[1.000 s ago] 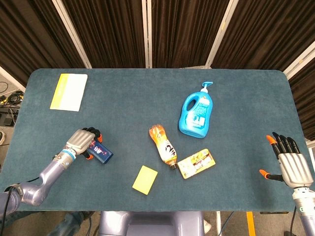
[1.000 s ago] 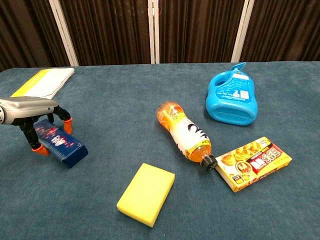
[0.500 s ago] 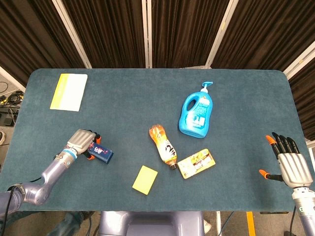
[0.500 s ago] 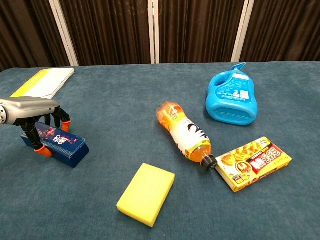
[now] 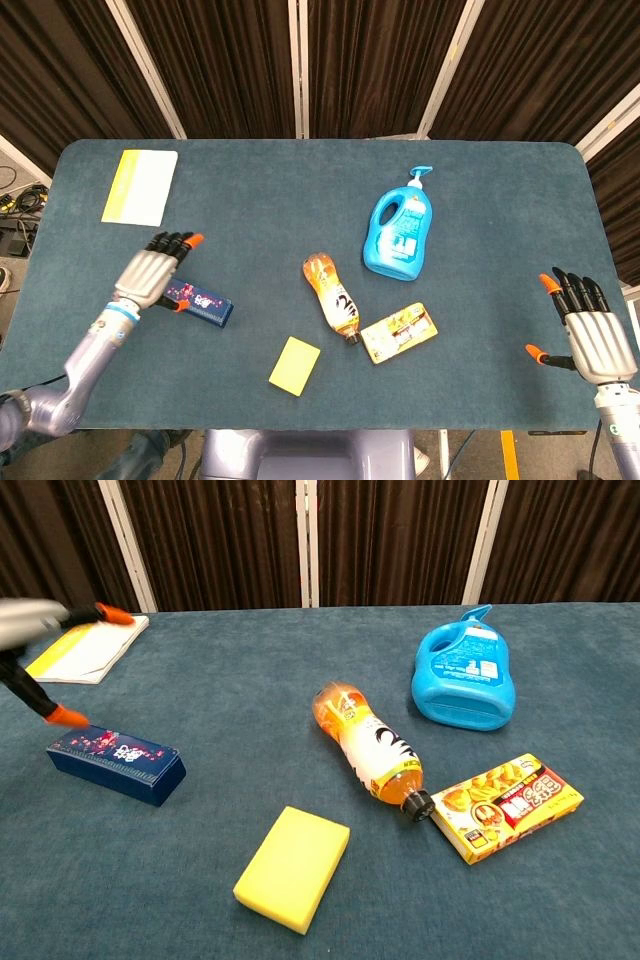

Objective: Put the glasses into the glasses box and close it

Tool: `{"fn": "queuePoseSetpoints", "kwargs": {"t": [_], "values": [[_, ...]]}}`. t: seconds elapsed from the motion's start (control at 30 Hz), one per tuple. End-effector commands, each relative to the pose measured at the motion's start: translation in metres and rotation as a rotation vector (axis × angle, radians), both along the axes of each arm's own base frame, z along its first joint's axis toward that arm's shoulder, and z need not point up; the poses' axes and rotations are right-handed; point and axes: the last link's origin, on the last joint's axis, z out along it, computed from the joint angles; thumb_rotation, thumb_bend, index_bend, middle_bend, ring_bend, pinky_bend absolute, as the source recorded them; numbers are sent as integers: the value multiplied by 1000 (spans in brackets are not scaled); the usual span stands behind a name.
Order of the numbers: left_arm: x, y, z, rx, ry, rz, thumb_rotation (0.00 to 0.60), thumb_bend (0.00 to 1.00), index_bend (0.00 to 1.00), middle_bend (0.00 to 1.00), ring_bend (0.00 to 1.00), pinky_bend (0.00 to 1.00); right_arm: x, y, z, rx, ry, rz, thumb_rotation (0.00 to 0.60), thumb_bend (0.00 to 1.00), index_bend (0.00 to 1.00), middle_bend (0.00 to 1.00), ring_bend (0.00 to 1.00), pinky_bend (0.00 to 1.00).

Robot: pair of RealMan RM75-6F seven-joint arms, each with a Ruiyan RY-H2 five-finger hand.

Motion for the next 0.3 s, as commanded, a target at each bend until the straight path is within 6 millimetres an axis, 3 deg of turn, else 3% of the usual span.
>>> {"fn": "queuePoseSetpoints", "kwargs": {"t": [0.03,0.17,0.3], "values": [[5,-41,62,210,-106,-1,563,0,0,0,0,0,0,0,1,-2,0,0,600,0,24,0,0,0],[-10,-79,82,323,-69,46,600,0,0,0,0,0,-1,1,3,-11,7,5,600,0,23,0,0,0],[-17,-107,86,380,-6,80,600,0,0,0,0,0,0,2,3,-21,16,16,600,0,23,0,0,0]]}}
